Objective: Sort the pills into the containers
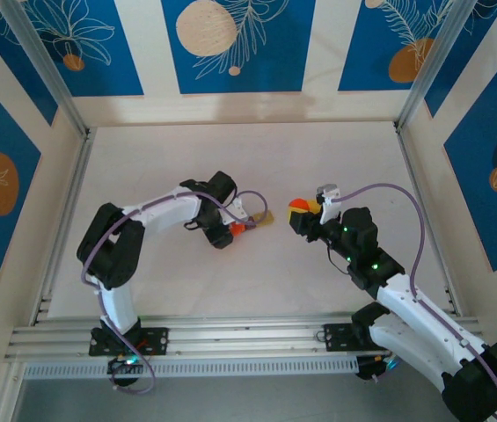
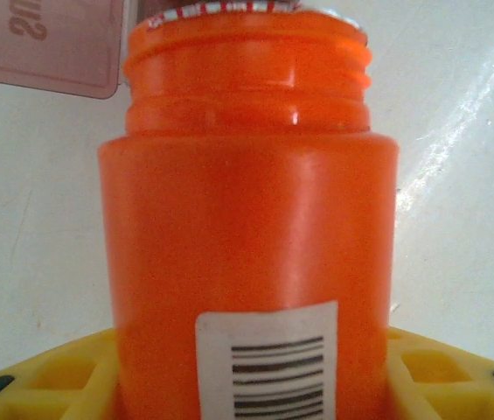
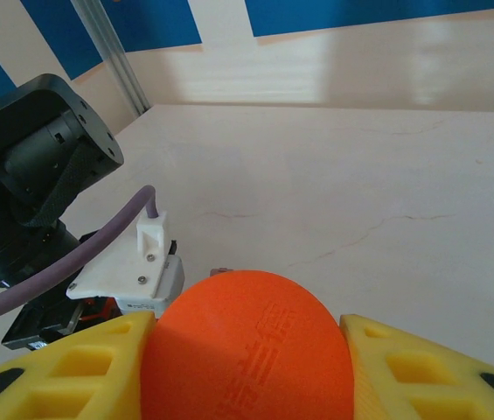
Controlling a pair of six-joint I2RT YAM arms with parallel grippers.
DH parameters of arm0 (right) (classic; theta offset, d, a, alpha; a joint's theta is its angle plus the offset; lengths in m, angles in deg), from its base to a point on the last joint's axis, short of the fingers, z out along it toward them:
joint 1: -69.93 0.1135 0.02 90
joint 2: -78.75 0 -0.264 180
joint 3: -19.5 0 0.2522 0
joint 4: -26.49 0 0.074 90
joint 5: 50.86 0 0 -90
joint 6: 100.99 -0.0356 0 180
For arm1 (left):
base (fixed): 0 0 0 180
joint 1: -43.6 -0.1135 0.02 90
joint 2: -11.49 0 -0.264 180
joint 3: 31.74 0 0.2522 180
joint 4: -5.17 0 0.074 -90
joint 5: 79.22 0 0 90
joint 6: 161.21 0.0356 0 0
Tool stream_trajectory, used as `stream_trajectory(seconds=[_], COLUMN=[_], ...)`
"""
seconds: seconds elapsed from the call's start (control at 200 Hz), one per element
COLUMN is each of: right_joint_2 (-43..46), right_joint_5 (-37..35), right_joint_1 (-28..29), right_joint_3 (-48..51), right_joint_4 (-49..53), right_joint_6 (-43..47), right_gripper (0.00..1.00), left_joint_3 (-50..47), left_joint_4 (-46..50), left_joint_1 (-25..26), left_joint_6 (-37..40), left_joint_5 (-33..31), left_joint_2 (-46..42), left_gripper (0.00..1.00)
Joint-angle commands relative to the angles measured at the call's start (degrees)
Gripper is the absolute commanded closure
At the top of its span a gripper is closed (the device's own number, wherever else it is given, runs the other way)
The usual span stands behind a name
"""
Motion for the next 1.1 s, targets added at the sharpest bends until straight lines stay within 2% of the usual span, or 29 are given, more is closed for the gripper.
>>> stream_trajectory(seconds=[0.0,1.095], right_joint_2=[1.41,1.94], right_joint_5=[0.89,1.29], right_joint_1=[-0.05,-0.04], right_joint_3=[0.18,0.04], right_joint_4=[-0.06,0.28], right_joint_6=[-0.64,-0.52], right_gripper=[1.00,1.00], left_joint_3=[1.98,7.30], left_joint_4=[2.74,7.88], left_joint_1=[-0.37,-0.19], left_joint_6=[1.48,3.90], left_joint_5=[-0.94,-3.33], left_joint_2=[0.81,3.91], left_gripper=[1.00,1.00])
